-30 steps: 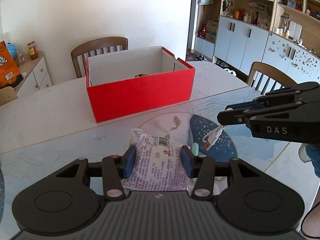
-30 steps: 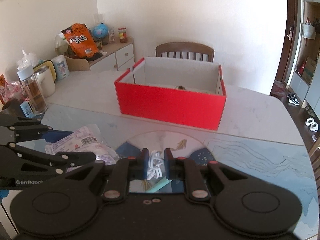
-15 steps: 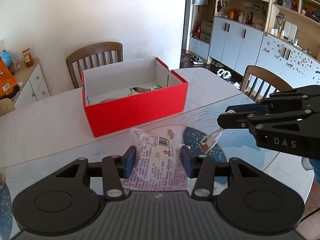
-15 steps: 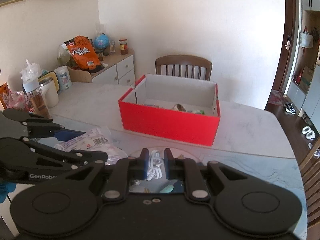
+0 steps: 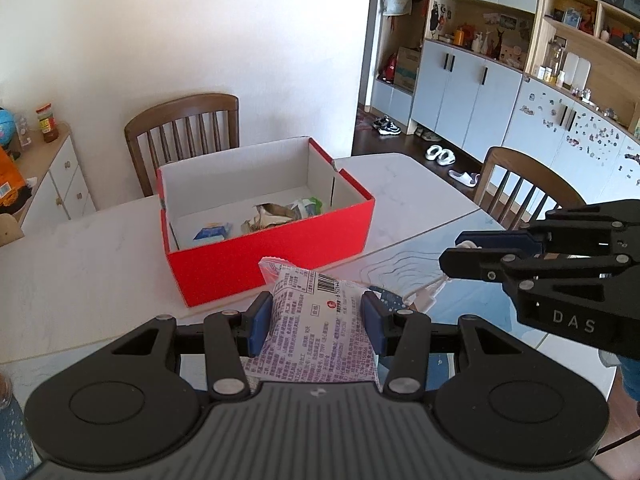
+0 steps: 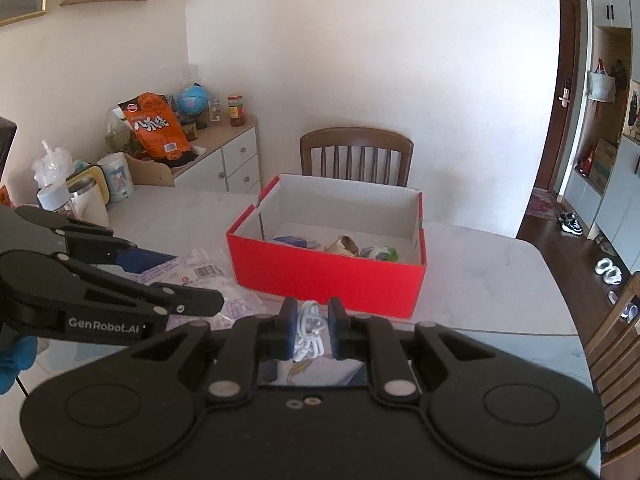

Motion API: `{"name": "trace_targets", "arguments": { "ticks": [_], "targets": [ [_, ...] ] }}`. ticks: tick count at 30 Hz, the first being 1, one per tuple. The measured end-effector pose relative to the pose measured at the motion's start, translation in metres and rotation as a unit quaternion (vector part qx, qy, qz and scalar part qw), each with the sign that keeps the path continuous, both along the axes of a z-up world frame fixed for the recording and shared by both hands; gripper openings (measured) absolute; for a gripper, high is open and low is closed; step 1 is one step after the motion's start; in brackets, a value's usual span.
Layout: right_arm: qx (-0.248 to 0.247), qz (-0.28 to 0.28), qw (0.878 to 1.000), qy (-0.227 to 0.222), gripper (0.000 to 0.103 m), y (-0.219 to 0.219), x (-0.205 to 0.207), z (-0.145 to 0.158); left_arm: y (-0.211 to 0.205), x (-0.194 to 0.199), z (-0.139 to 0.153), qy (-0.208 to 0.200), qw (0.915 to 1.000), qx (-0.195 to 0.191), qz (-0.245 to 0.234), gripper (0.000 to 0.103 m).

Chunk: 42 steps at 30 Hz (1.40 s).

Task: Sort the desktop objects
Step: 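Lift the white packet with the left gripper while the right carries the white cable toward the red box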

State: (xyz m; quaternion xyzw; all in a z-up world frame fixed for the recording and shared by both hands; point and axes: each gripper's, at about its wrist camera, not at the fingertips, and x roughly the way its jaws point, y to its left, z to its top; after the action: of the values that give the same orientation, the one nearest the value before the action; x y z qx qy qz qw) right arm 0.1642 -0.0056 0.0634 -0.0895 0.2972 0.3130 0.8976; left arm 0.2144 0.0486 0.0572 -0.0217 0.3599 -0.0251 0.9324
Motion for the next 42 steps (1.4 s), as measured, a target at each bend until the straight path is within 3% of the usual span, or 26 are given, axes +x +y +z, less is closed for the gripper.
{"name": "trace_targets", "arguments": {
  "ticks": [21,42],
  "targets": [
    [0.003,-0.02,1.0,-0.018,0.015,0.022,0.056,0.019,0.032,0.06,0.009,-0.001,1.0,-0.003,-0.004,0.047],
    [0.0,-0.037,0.999,-0.027,0.015,0.047,0.126,0.018,0.065,0.127,0.002,0.005,0.9999,0.008,-0.004,0.047]
  ]
}}
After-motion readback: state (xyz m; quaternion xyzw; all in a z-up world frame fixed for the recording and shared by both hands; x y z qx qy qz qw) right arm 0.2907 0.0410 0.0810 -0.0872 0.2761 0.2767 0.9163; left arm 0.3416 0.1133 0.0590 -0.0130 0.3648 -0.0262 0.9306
